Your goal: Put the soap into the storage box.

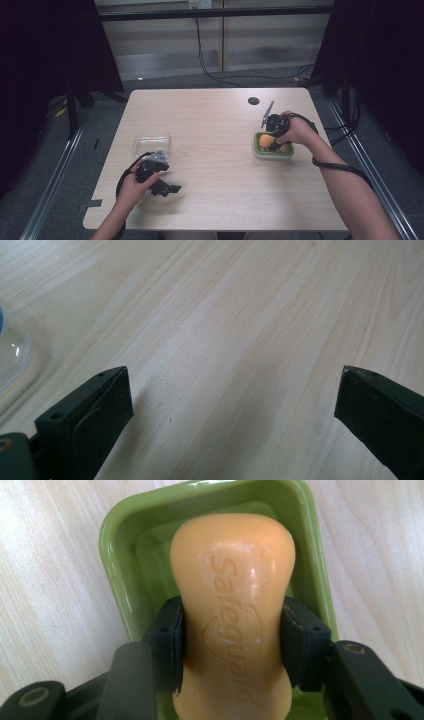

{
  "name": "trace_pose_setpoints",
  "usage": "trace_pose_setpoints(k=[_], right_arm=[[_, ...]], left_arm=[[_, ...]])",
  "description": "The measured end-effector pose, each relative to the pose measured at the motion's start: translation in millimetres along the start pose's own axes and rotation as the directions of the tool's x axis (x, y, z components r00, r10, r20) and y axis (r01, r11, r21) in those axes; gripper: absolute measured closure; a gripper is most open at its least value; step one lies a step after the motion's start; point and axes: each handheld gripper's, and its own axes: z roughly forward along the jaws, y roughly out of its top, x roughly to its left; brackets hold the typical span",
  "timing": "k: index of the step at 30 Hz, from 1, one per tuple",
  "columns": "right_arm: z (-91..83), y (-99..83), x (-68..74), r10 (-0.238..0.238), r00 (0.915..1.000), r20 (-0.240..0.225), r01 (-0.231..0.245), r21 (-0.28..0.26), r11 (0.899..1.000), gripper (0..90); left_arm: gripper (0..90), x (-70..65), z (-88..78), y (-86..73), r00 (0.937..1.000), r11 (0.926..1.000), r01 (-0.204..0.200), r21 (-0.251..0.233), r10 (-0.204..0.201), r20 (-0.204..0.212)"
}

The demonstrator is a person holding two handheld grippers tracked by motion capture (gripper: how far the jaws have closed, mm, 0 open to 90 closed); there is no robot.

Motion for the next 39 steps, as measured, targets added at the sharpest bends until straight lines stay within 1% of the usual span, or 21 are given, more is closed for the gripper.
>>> trace_pose_setpoints(k=[6,7,8,9,10,16,18,19,21,22,25,27,28,29,30,31,32,36,37,38,39], right_arm=[[1.4,0.6,0.3,-0.004,1.0000,0.000,0.004,-0.005,1.000,49.9],[1.6,0.6,1.2,0.005,1.0000,-0.002,-0.005,0.000,1.000,49.9],[2.1,0.9,1.3,0.000,1.0000,0.000,0.000,-0.001,1.000,49.9],[2.3,1.0,1.2,-0.004,1.0000,-0.001,0.004,0.000,1.000,49.9],[2.7,1.4,1.5,0.000,1.0000,0.004,0.000,-0.004,1.000,49.9],[3.4,1.7,0.9,-0.012,0.9999,-0.003,0.012,0.000,1.000,49.8],[3.3,1.4,1.2,-0.011,0.9999,-0.003,0.011,0.004,1.000,49.8],[3.6,1.1,1.1,-0.012,0.9999,0.001,0.012,0.003,1.000,49.8],[3.9,0.7,0.7,-0.014,0.9999,0.002,0.014,0.000,1.000,49.8],[4.0,0.5,0.5,-0.015,0.9999,0.001,0.015,-0.002,1.000,49.8],[4.2,0.8,1.8,-0.004,1.0000,-0.002,0.004,0.006,1.000,49.7],[5.0,0.9,1.2,-0.015,0.9999,-0.001,0.015,0.000,1.000,49.7],[4.9,0.9,1.8,-0.007,1.0000,-0.004,0.007,0.003,1.000,49.7],[5.0,0.9,1.8,-0.005,1.0000,-0.004,0.005,0.002,1.000,49.7],[5.4,1.1,0.9,-0.018,0.9998,-0.004,0.018,-0.001,1.000,49.7],[5.6,1.1,1.6,-0.009,0.9999,-0.008,0.009,0.005,1.000,49.7],[6.0,1.4,1.3,-0.015,0.9999,-0.007,0.015,0.003,1.000,49.7],[6.1,1.9,1.5,-0.019,0.9998,-0.006,0.019,0.003,1.000,49.7],[6.1,2.0,1.5,-0.020,0.9998,-0.006,0.020,0.003,1.000,49.7],[5.9,1.8,2.3,-0.003,1.0000,-0.006,0.003,0.005,1.000,49.7],[6.2,1.8,1.8,-0.014,0.9999,-0.007,0.014,0.002,1.000,49.7]], left_arm=[[1.6,-0.2,0.3,0.0,1.0000,1.0000,0.001,0.000,-0.001,0.001],[1.6,-0.1,0.3,0.0,1.0000,1.0000,0.000,0.001,0.000,0.001],[1.6,0.2,0.4,0.0,1.0000,1.0000,-0.002,0.001,0.002,0.001],[1.6,-0.4,0.9,-0.2,1.0000,1.0000,0.009,-0.003,-0.009,0.002],[1.7,0.3,0.4,-0.2,1.0000,1.0000,-0.002,0.006,0.002,0.002],[1.7,0.1,0.5,-0.2,1.0000,1.0000,0.000,0.004,0.000,0.001],[1.7,-0.6,0.7,-0.4,0.9999,0.9999,0.013,-0.004,-0.013,0.001],[1.6,-0.6,-0.1,0.0,0.9999,0.9999,0.011,0.009,-0.011,-0.003],[1.7,-0.4,0.5,-0.3,1.0000,1.0000,0.009,0.001,-0.009,0.002],[1.6,0.0,0.4,-0.3,1.0000,1.0000,-0.001,0.006,0.001,0.001],[1.6,0.0,0.6,-0.2,1.0000,1.0000,0.001,0.006,-0.001,0.001],[1.6,0.1,0.6,-0.3,1.0000,1.0000,0.002,0.005,-0.002,0.001],[1.6,0.2,0.0,0.0,1.0000,0.9999,0.000,0.015,0.000,0.000],[1.6,0.0,0.2,-0.1,1.0000,0.9999,0.000,0.013,0.000,0.001],[1.6,0.0,0.2,-0.1,1.0000,0.9999,0.000,0.013,0.000,0.002],[1.6,0.0,0.2,-0.1,1.0000,0.9999,-0.001,0.014,0.001,0.002],[1.6,0.1,0.8,-0.4,1.0000,1.0000,0.001,0.007,-0.001,0.003],[1.6,0.2,-0.2,0.0,1.0000,0.9998,0.000,0.022,0.000,-0.001],[1.6,0.1,-0.2,0.1,1.0000,0.9998,-0.001,0.020,0.001,-0.001],[1.6,0.1,0.0,-0.1,1.0000,0.9999,-0.001,0.014,0.001,-0.001],[1.6,-0.1,0.6,-0.4,1.0000,1.0000,0.002,0.005,-0.002,0.001]])
